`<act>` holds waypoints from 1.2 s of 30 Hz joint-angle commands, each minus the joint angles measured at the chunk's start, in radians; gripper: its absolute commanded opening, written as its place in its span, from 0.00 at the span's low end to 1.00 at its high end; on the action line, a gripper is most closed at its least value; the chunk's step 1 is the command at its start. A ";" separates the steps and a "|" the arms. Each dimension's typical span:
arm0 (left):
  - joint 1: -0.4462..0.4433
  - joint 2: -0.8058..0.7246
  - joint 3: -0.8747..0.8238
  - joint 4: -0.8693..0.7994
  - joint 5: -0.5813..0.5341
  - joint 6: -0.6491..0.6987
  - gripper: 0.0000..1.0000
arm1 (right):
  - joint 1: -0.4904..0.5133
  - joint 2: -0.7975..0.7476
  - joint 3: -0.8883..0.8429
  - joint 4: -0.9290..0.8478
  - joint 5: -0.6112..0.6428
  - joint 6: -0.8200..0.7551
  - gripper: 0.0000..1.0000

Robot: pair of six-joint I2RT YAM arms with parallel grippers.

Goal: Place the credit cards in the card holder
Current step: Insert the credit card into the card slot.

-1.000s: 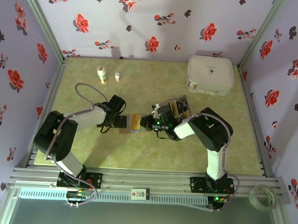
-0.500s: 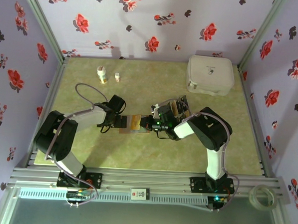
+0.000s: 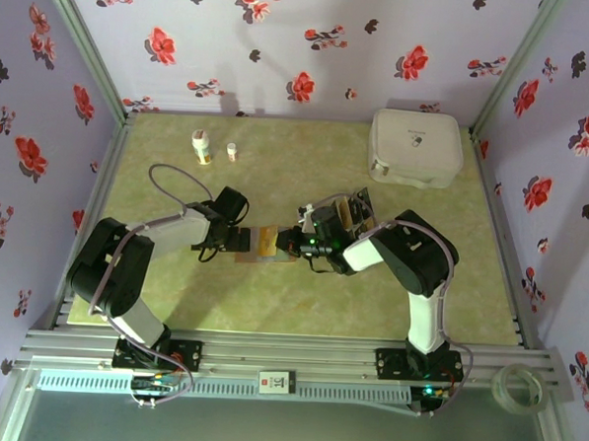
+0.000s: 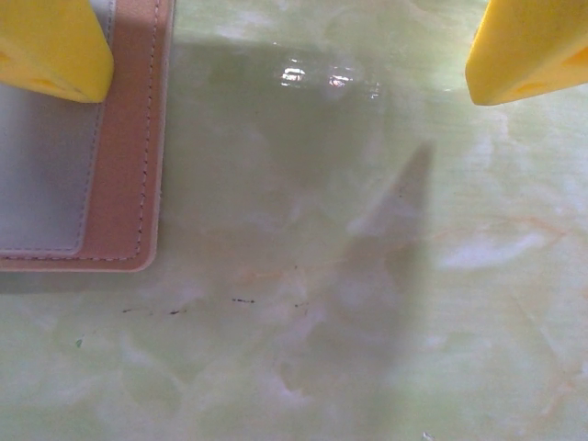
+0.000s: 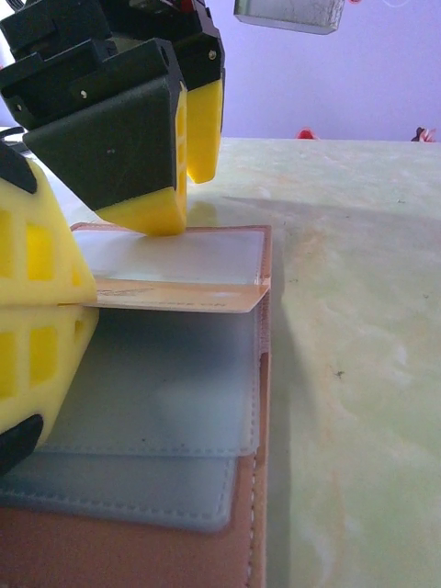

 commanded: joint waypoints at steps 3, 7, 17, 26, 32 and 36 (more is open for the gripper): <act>-0.002 0.036 -0.023 -0.012 -0.020 -0.005 1.00 | 0.008 0.003 -0.013 -0.096 -0.011 -0.030 0.00; -0.002 0.038 -0.022 -0.011 -0.019 -0.005 1.00 | 0.009 0.014 -0.006 -0.092 -0.020 -0.025 0.00; -0.002 0.041 -0.022 -0.010 -0.015 -0.005 1.00 | 0.016 0.028 0.008 -0.108 -0.033 -0.027 0.00; -0.003 0.042 -0.023 -0.007 -0.014 -0.005 1.00 | 0.016 0.017 -0.015 -0.122 -0.032 -0.038 0.00; -0.003 0.043 -0.021 -0.007 -0.012 -0.005 1.00 | 0.025 0.033 0.011 -0.134 -0.035 -0.036 0.00; -0.003 0.041 -0.022 -0.009 -0.013 -0.005 1.00 | 0.026 0.030 0.014 -0.148 -0.029 -0.040 0.05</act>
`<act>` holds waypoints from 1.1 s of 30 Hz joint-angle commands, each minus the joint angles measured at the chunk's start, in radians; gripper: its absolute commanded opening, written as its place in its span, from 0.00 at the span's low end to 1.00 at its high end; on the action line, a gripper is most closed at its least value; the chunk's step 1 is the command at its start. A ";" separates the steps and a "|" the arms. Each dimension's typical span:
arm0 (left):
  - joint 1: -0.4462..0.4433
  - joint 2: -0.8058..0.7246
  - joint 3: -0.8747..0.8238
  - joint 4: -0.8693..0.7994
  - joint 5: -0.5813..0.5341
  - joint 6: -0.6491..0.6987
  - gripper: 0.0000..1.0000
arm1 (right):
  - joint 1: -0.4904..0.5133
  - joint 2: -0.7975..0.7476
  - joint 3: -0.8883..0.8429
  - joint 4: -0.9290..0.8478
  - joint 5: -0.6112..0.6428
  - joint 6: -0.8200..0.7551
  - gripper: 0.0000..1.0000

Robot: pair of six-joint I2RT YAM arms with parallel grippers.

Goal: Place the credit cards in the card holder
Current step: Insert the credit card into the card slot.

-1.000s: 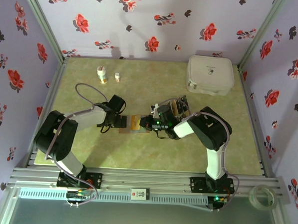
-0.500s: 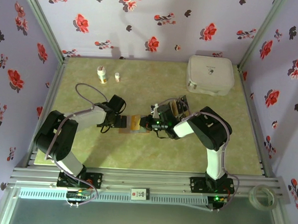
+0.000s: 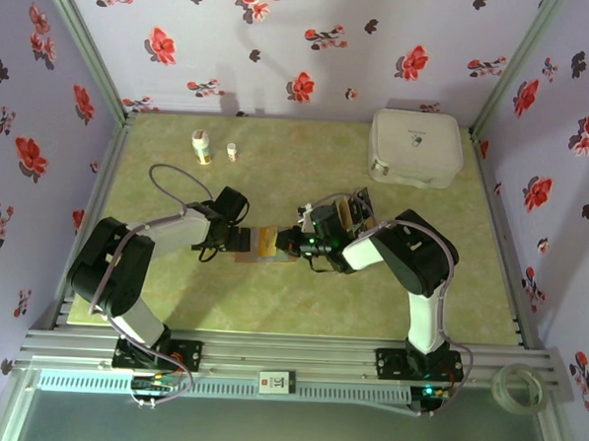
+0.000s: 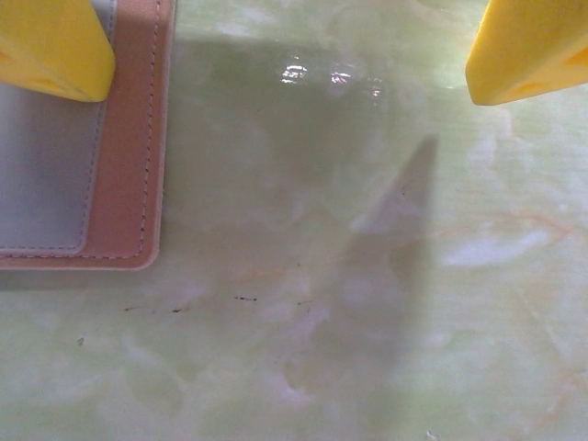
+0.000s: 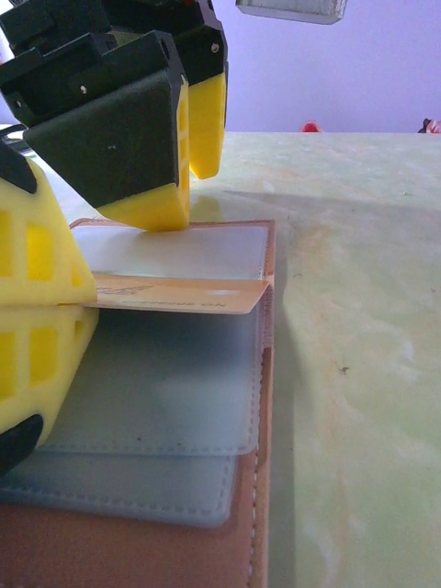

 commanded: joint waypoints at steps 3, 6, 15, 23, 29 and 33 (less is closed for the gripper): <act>-0.004 0.036 -0.019 -0.014 -0.012 -0.005 1.00 | 0.026 0.019 -0.003 -0.130 -0.015 -0.042 0.13; -0.003 0.035 -0.016 -0.016 -0.009 -0.005 1.00 | 0.025 0.007 -0.005 -0.150 -0.005 -0.050 0.15; -0.004 0.032 -0.020 -0.016 -0.011 -0.001 1.00 | 0.025 -0.003 -0.014 -0.172 0.004 -0.058 0.15; -0.003 0.032 -0.021 -0.014 -0.011 0.001 1.00 | 0.018 -0.019 -0.037 -0.175 0.016 -0.057 0.21; -0.003 0.032 -0.022 -0.013 -0.009 0.002 1.00 | 0.016 -0.024 -0.040 -0.180 0.016 -0.059 0.11; -0.004 0.032 -0.022 -0.011 -0.009 0.002 1.00 | 0.017 -0.021 -0.040 -0.180 0.013 -0.059 0.01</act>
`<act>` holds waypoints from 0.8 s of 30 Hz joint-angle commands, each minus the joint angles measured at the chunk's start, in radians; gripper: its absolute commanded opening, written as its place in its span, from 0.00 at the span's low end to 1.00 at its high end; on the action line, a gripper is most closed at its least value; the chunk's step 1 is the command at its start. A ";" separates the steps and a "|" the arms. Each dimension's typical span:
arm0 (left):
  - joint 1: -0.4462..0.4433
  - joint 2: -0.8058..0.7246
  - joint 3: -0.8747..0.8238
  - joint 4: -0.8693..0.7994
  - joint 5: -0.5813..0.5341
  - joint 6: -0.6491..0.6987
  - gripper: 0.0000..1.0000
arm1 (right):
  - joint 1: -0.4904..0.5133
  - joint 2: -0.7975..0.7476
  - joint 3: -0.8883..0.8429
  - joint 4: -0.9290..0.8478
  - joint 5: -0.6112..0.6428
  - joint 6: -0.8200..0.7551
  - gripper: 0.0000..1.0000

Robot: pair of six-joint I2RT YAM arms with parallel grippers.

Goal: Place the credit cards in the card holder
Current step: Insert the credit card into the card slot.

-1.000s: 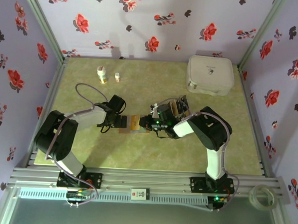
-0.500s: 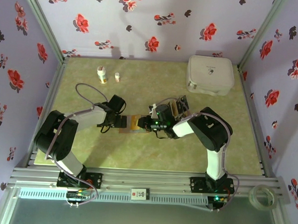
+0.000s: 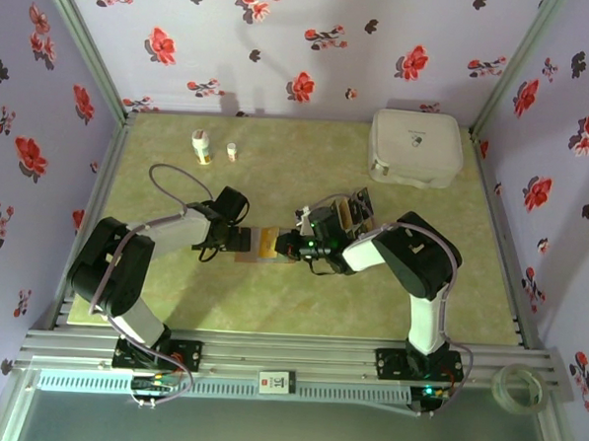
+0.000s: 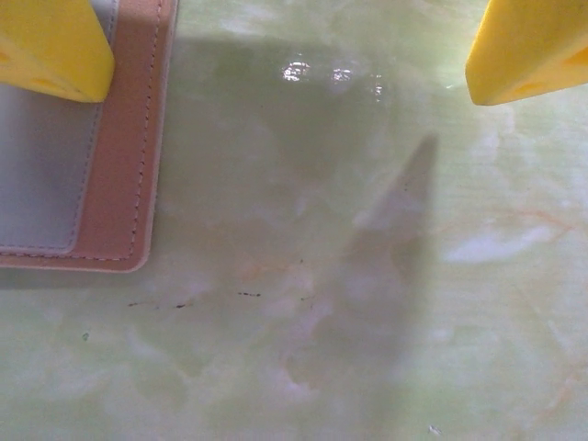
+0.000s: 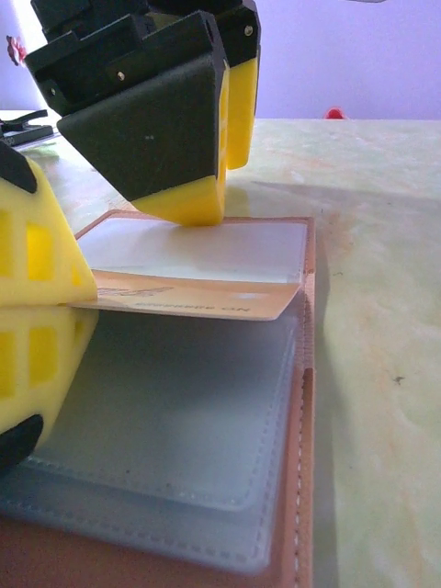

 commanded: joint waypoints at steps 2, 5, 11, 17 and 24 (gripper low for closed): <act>-0.003 0.032 -0.025 -0.015 -0.009 0.002 1.00 | 0.002 0.007 -0.033 -0.118 0.013 -0.017 0.00; -0.003 0.032 -0.028 -0.013 -0.007 0.002 1.00 | 0.002 0.007 -0.033 -0.118 0.009 -0.017 0.00; -0.003 0.033 -0.030 -0.012 -0.007 0.000 1.00 | 0.002 0.019 -0.025 -0.107 -0.001 -0.009 0.00; -0.004 0.032 -0.032 -0.010 -0.004 -0.003 1.00 | 0.007 0.035 -0.004 -0.096 -0.019 -0.002 0.00; -0.003 0.032 -0.032 -0.008 -0.003 -0.003 1.00 | 0.014 0.042 0.014 -0.106 -0.026 -0.003 0.00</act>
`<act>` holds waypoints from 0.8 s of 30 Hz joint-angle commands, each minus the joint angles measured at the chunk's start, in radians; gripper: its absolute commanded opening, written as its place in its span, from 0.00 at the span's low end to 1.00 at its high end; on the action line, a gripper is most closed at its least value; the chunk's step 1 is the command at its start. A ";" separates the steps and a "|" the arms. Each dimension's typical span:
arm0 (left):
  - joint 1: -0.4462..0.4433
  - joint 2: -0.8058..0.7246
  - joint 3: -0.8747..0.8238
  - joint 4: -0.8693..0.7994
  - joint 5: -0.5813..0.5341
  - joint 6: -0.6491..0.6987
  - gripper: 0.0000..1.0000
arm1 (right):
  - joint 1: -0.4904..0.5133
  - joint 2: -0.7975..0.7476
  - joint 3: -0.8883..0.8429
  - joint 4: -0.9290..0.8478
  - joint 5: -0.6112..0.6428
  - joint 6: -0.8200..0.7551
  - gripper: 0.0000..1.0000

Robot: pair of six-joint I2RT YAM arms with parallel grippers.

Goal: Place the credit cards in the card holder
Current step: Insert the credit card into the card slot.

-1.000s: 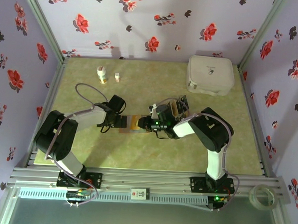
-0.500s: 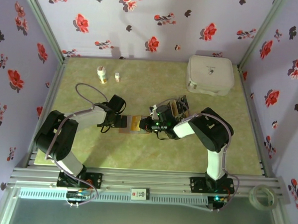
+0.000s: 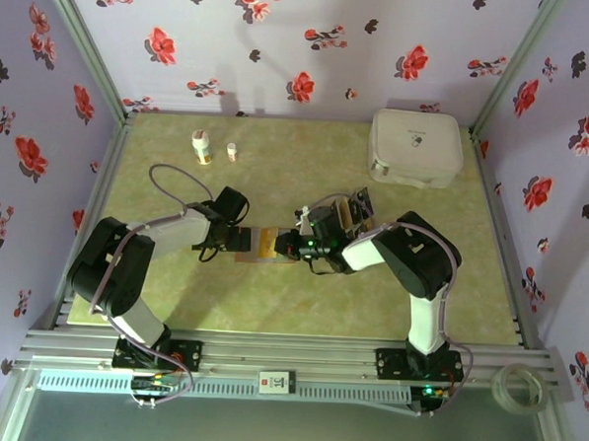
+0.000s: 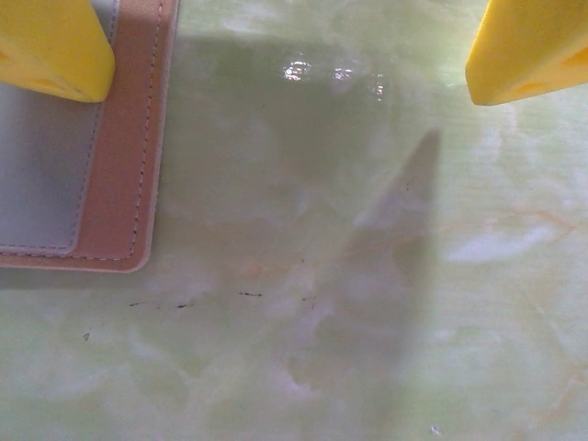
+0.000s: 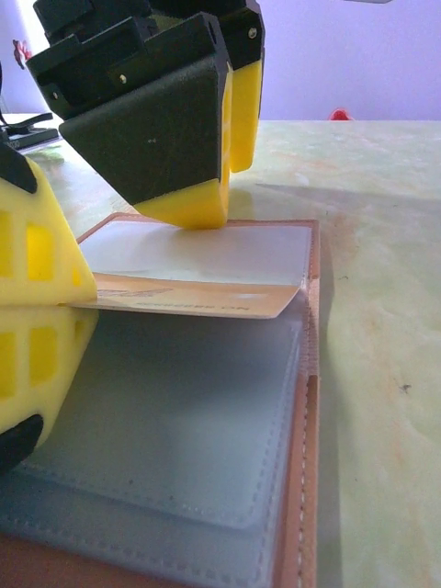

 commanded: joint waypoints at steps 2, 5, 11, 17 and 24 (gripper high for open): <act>-0.004 0.030 -0.030 -0.012 -0.006 -0.003 1.00 | 0.014 0.035 0.003 -0.098 -0.006 -0.006 0.04; -0.003 0.027 -0.030 -0.012 -0.006 -0.003 1.00 | 0.014 0.029 0.003 -0.110 0.000 -0.011 0.15; -0.001 0.019 -0.030 -0.016 -0.006 0.000 1.00 | 0.011 0.001 -0.001 -0.149 0.018 -0.031 0.31; 0.019 -0.003 -0.028 -0.025 0.008 -0.004 1.00 | 0.007 -0.040 0.010 -0.239 0.052 -0.077 0.45; 0.053 -0.036 -0.039 -0.034 0.035 -0.014 1.00 | 0.010 -0.075 0.059 -0.376 0.086 -0.140 0.53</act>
